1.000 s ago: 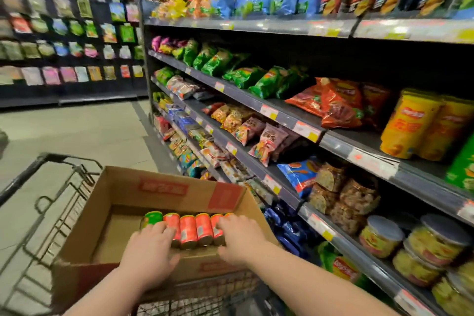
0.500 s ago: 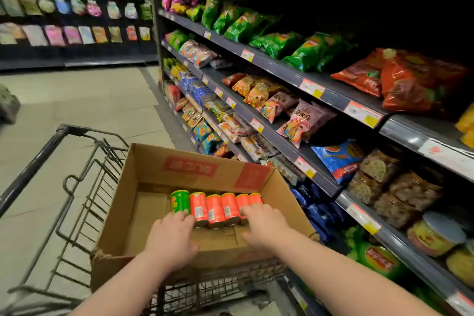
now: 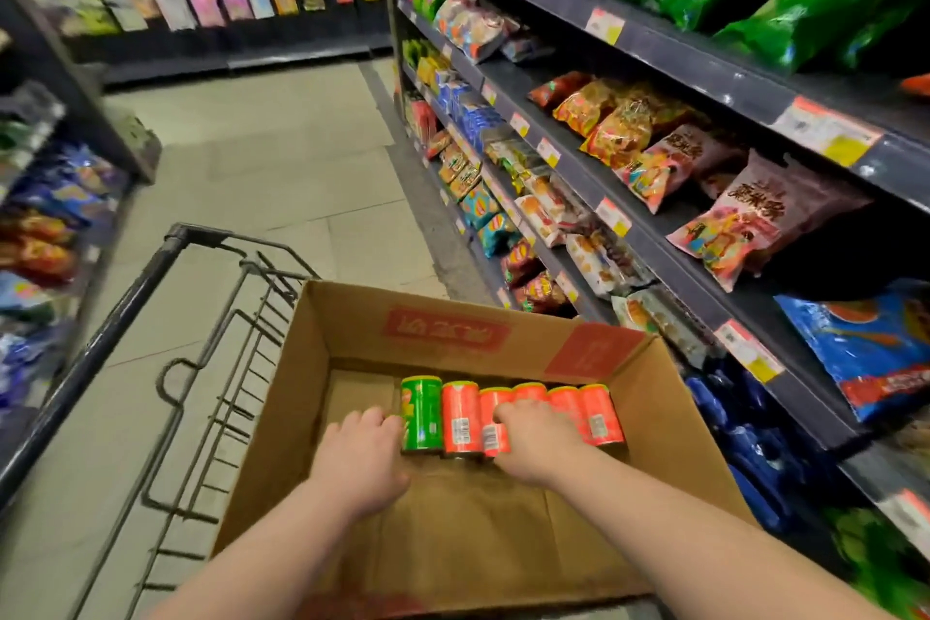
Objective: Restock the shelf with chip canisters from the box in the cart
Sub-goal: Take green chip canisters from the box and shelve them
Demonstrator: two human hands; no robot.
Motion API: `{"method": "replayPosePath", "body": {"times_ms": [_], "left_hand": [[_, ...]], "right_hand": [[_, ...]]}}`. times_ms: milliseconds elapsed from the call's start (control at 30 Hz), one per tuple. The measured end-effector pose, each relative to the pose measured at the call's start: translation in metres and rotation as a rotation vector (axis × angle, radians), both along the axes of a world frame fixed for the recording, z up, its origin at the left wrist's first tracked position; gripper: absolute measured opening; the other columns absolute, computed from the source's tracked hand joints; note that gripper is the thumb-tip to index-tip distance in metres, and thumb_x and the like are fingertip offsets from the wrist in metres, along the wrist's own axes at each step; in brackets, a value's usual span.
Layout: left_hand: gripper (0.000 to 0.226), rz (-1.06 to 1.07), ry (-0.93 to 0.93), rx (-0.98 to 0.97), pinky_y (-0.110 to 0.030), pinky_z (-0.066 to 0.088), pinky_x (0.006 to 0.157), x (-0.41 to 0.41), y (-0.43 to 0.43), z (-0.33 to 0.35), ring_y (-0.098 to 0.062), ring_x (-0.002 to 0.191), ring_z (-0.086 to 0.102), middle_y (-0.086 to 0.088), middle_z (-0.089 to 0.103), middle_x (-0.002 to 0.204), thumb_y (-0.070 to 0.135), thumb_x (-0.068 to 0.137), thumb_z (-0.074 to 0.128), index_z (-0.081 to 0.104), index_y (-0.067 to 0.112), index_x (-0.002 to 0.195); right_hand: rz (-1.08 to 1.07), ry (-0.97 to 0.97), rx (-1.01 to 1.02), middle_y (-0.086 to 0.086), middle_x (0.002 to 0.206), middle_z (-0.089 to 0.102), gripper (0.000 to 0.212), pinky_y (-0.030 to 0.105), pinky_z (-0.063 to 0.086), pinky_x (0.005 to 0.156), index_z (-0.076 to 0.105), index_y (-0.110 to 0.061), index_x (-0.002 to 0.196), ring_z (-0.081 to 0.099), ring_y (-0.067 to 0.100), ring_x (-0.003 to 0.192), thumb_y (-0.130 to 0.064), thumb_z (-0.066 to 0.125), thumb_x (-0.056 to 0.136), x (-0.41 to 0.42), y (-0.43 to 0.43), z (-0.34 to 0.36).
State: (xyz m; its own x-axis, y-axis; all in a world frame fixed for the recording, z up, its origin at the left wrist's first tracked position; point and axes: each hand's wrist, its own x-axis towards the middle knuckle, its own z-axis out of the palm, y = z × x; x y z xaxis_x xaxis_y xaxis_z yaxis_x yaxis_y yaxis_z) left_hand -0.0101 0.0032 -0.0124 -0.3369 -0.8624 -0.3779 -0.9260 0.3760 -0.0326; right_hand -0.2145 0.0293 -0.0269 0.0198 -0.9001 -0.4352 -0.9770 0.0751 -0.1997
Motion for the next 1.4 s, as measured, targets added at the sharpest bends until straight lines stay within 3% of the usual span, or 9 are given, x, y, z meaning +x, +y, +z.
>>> {"method": "replayPosePath", "body": {"times_ms": [433,667,833,1000,1133,1267,1400], "left_hand": [[0.062,0.121,-0.117,0.289,-0.039,0.038,0.103,-0.028,-0.069,-0.073,-0.025,0.127,0.043,-0.005,0.042,0.137,0.049,0.087,0.052,0.034,0.02,0.139],[0.077,0.371,0.028,0.392,-0.04,0.043,0.101,-0.032,-0.097,-0.11,-0.025,0.126,0.044,-0.006,0.041,0.137,0.044,0.084,0.06,0.023,0.02,0.147],[0.064,0.637,0.154,0.465,-0.035,0.044,0.098,-0.038,-0.108,-0.13,-0.024,0.12,0.051,-0.008,0.048,0.131,0.041,0.083,0.066,0.038,0.015,0.135],[0.062,0.928,0.382,0.507,-0.034,0.048,0.093,-0.042,-0.109,-0.151,-0.027,0.113,0.059,-0.01,0.06,0.125,0.034,0.077,0.076,0.048,0.014,0.129],[0.062,1.03,0.393,0.493,-0.034,0.048,0.093,-0.037,-0.101,-0.162,-0.029,0.111,0.059,-0.012,0.061,0.122,0.037,0.072,0.08,0.054,0.012,0.123],[0.062,1.124,0.424,0.467,-0.037,0.05,0.091,-0.03,-0.092,-0.168,-0.029,0.107,0.06,-0.015,0.06,0.12,0.032,0.069,0.083,0.051,0.006,0.117],[0.053,1.169,0.473,0.448,-0.03,0.044,0.081,-0.034,-0.086,-0.167,-0.029,0.106,0.06,-0.015,0.061,0.117,0.021,0.072,0.082,0.041,0.01,0.104]], "right_hand": [[-0.022,-0.118,0.281,0.008,0.131,0.052,0.046,0.038,0.045,0.095,0.046,-0.019,0.13,0.054,0.03,0.117,-0.032,0.058,0.087,-0.01,-0.085,-0.102],[-0.133,-0.228,0.37,0.009,0.135,0.049,0.071,0.04,0.045,0.099,0.028,-0.018,0.145,0.051,0.029,0.122,-0.032,0.061,0.085,0.0,-0.111,-0.139],[-0.304,-0.34,0.359,0.006,0.132,0.052,0.059,0.038,0.045,0.1,0.039,-0.018,0.135,0.052,0.027,0.121,-0.036,0.064,0.085,0.005,-0.115,-0.154],[-0.405,-0.397,0.364,0.008,0.135,0.047,0.073,0.037,0.041,0.103,0.036,-0.017,0.138,0.05,0.028,0.124,-0.048,0.068,0.079,0.01,-0.113,-0.163],[-0.449,-0.404,0.368,0.008,0.134,0.047,0.076,0.039,0.043,0.1,0.036,-0.016,0.134,0.05,0.029,0.123,-0.049,0.072,0.076,0.015,-0.113,-0.164],[-0.394,-0.36,0.386,0.008,0.132,0.049,0.086,0.039,0.044,0.094,0.024,-0.015,0.14,0.052,0.03,0.12,-0.049,0.071,0.077,0.024,-0.106,-0.161],[-0.392,-0.38,0.407,0.007,0.135,0.047,0.094,0.039,0.044,0.095,0.013,-0.015,0.145,0.053,0.029,0.121,-0.047,0.071,0.078,0.027,-0.103,-0.162]]}}
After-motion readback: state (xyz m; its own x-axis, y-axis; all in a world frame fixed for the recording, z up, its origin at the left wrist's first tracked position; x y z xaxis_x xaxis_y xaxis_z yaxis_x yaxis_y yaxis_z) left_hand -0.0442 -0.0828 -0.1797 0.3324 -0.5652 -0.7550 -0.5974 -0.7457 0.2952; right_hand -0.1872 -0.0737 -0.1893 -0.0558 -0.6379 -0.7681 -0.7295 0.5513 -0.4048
